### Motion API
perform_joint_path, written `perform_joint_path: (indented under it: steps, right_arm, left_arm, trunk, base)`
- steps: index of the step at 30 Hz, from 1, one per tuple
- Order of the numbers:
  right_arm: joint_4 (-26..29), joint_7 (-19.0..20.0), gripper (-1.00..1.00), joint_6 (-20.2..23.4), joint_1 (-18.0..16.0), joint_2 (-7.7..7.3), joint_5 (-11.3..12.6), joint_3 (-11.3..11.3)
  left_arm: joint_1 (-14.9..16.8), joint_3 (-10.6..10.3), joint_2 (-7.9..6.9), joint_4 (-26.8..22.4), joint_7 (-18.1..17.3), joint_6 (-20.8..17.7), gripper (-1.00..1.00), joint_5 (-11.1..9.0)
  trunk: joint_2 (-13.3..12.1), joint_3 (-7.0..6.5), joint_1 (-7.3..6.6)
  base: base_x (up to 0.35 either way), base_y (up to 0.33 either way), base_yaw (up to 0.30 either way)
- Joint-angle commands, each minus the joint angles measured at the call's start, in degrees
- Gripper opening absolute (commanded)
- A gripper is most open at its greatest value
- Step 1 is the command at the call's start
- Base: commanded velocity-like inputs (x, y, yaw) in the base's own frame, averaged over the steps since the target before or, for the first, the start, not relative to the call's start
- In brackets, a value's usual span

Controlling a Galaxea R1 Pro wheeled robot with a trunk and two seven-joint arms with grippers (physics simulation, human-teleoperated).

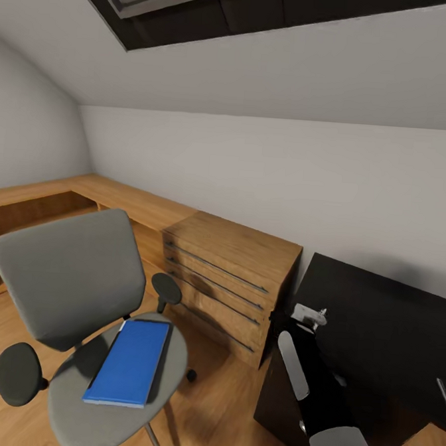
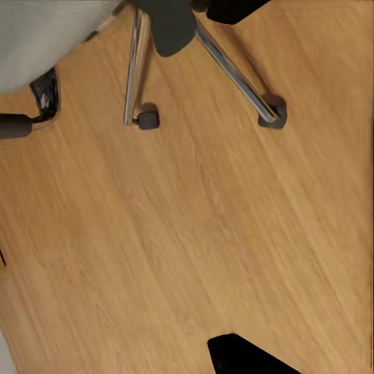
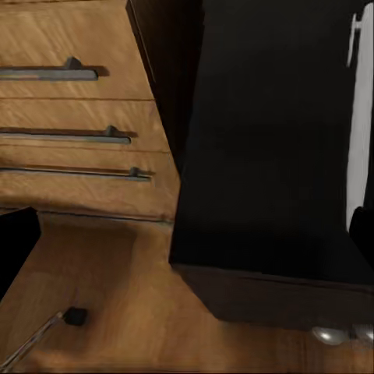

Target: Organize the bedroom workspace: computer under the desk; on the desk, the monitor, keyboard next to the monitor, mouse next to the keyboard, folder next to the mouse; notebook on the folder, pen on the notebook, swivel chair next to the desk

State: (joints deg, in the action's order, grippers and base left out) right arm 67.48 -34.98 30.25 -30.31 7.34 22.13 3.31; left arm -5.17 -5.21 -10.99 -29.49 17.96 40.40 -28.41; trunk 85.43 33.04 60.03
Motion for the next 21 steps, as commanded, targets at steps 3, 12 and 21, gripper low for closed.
perform_joint_path:
  steps: [3, 12, 21]
  right_arm:
    - [-0.56, -0.51, 1.0, 0.06, 0.06, 0.06, 0.44, 2.27]
    - [-1.82, -0.16, 1.0, 0.0, 0.34, -0.05, 0.43, 8.62]
    - [-2.02, -0.31, 1.0, -0.06, 0.42, -0.2, 0.41, 11.5]
  left_arm:
    - [-0.02, -0.49, -0.08, -0.03, 0.5, 0.08, 1.0, -0.26]
    - [-0.02, -0.56, -0.09, 1.43, 0.5, 0.02, 1.0, -0.25]
    - [-0.02, -0.59, -0.08, 1.72, 0.5, -0.11, 1.0, -0.24]
  trunk:
    - [0.03, 0.05, 0.0]
    - [0.03, 0.05, 0.0]
    - [0.03, 0.05, 0.0]
  base:
    - [0.0, 0.0, 0.201]
    - [0.0, 0.0, 0.056]
    - [0.0, 0.0, 0.003]
